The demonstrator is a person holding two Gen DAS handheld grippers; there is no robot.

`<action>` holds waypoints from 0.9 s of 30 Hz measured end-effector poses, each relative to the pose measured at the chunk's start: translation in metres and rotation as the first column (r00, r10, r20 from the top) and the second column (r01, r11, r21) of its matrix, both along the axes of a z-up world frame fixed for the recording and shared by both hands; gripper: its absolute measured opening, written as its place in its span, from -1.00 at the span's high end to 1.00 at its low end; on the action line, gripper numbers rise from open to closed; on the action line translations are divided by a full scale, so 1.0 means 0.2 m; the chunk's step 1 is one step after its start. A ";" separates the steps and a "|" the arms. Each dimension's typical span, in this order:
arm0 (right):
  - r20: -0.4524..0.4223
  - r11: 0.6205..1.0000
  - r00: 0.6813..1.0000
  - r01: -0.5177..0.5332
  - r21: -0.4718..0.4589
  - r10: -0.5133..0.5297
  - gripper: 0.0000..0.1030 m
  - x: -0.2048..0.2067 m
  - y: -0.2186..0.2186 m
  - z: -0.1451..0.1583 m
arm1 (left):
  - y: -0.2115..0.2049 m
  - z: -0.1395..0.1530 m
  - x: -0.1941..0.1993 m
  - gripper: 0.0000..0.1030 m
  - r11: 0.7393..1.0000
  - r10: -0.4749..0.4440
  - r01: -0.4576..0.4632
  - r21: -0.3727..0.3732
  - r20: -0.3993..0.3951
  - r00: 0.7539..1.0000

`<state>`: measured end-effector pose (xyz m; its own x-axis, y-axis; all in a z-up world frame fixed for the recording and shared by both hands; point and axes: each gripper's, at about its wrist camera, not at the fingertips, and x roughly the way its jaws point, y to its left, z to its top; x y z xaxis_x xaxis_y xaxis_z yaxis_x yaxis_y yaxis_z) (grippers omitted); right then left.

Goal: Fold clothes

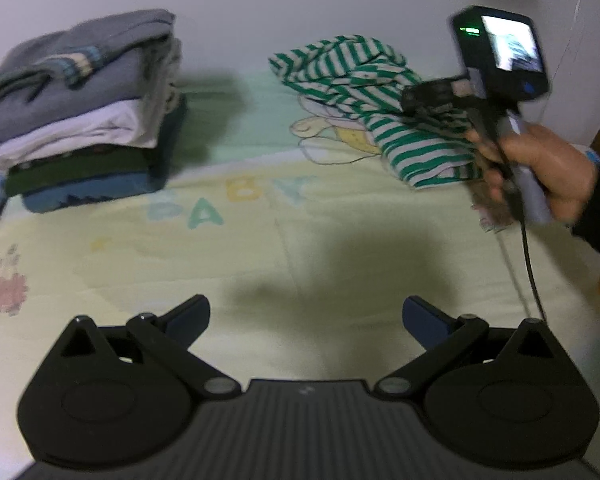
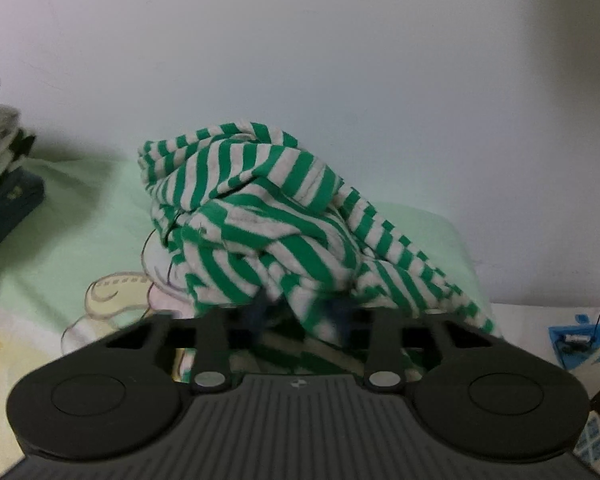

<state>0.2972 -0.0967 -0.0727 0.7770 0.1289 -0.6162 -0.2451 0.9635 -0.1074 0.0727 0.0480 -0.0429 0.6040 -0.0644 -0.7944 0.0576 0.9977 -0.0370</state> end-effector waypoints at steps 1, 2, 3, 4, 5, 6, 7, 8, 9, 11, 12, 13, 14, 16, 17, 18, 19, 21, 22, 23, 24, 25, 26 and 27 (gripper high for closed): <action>-0.003 1.000 1.000 -0.019 0.014 0.019 0.85 -0.03 -0.02 0.02 | 0.00 0.00 0.02 -0.99 1.000 0.006 -0.006 0.004 0.006 1.000; 0.004 0.999 0.999 -0.032 0.019 0.032 0.87 -0.08 -0.05 0.04 | 0.00 0.01 0.05 -0.99 1.000 0.013 -0.013 0.013 0.013 1.000; 0.010 0.999 0.999 -0.046 0.021 0.046 0.99 -0.12 -0.07 0.05 | -0.01 0.01 0.08 -0.99 1.000 0.019 -0.020 0.023 0.016 1.000; 0.017 0.998 0.998 -0.061 0.017 0.061 0.98 -0.15 -0.08 0.07 | -0.01 0.02 0.11 -0.99 0.999 0.023 -0.024 0.031 0.019 1.000; 0.016 0.997 0.997 -0.071 0.029 0.070 0.99 -0.19 -0.11 0.08 | -0.01 0.03 0.15 -0.99 0.999 0.025 -0.025 0.036 0.024 0.999; 0.015 0.996 0.997 -0.081 0.041 0.080 1.00 -0.23 -0.14 0.10 | -0.01 0.03 0.18 -0.99 0.999 0.026 -0.027 0.042 0.029 0.999; 0.014 0.995 0.996 -0.090 0.049 0.089 1.00 -0.27 -0.16 0.12 | -0.01 0.04 0.21 -0.99 0.998 0.026 -0.028 0.049 0.034 0.999; 0.015 0.994 0.995 -0.099 0.043 0.098 1.00 -0.30 -0.17 0.12 | -0.02 0.05 0.24 -0.99 0.998 0.025 -0.027 0.060 0.039 0.999; 0.015 0.994 0.994 -0.107 0.038 0.107 1.00 -0.33 -0.19 0.13 | -0.02 0.05 0.26 -0.99 0.997 0.025 -0.027 0.070 0.043 0.999; 0.028 0.993 0.993 -0.113 0.020 0.113 0.98 -0.37 -0.21 0.13 | -0.04 0.06 0.30 -0.99 0.996 0.027 -0.031 0.079 0.044 0.999; 0.042 0.994 0.994 -0.107 0.019 0.106 0.90 -0.37 -0.21 0.13 | -0.05 0.06 0.32 -0.99 0.996 0.026 -0.029 0.078 0.043 0.999; 0.059 0.995 0.993 -0.100 0.027 0.098 0.51 -0.36 -0.22 0.14 | -0.06 0.06 0.32 -0.99 0.997 0.024 -0.028 0.078 0.043 0.999; 0.078 0.996 0.993 -0.089 0.028 0.086 -0.03 -0.35 -0.22 0.14 | -0.07 0.06 0.32 -0.99 0.997 0.021 -0.025 0.079 0.044 0.999; 0.149 0.996 0.985 -0.085 0.006 0.083 -0.57 -0.31 -0.18 0.14 | -0.09 0.05 0.29 -0.99 0.996 0.014 -0.017 0.082 0.041 0.999; 0.184 0.997 0.980 -0.083 -0.005 0.082 -0.60 -0.29 -0.17 0.14 | -0.09 0.05 0.27 -0.99 0.996 0.012 -0.015 0.083 0.038 0.999; 0.211 0.997 0.974 -0.080 -0.018 0.082 -0.61 -0.26 -0.14 0.14 | -0.09 0.04 0.25 -0.99 0.996 0.012 -0.015 0.082 0.035 0.999; 0.208 0.996 0.974 -0.080 -0.041 0.086 -0.64 -0.21 -0.11 0.12 | -0.08 0.04 0.23 -0.99 0.997 0.017 -0.019 0.081 0.033 0.999; 0.193 0.994 0.977 -0.079 -0.079 0.093 -0.68 -0.10 -0.03 0.09 | -0.06 0.04 0.19 -0.99 0.997 0.033 -0.034 0.075 0.024 0.999; 0.154 0.995 0.984 -0.076 -0.069 0.086 -0.68 -0.03 -0.01 0.06 | -0.04 0.03 0.17 -0.99 0.996 0.043 -0.044 0.075 0.019 0.999; 0.121 0.996 0.990 -0.066 -0.063 0.073 -0.62 0.03 0.01 0.03 | -0.02 0.03 0.16 -0.99 0.996 0.052 -0.053 0.077 0.016 0.999; 0.087 0.997 0.994 -0.055 -0.056 0.060 -0.56 0.09 0.03 0.00 | 0.00 0.03 0.14 -0.99 0.994 0.061 -0.062 0.087 0.017 0.998; 0.058 0.998 0.997 -0.046 -0.050 0.049 -0.36 0.14 0.05 -0.02 | 0.02 0.03 0.13 -0.99 0.993 0.068 -0.070 0.099 0.020 0.997; 0.051 0.998 0.998 -0.044 -0.042 0.046 -0.09 0.15 0.06 -0.04 | 0.03 0.03 0.12 -0.99 0.990 0.073 -0.075 0.117 0.026 0.997; 0.044 0.999 0.998 -0.042 -0.034 0.043 -0.04 0.16 0.07 -0.06 | 0.04 0.04 0.11 -0.99 0.988 0.078 -0.081 0.134 0.033 0.996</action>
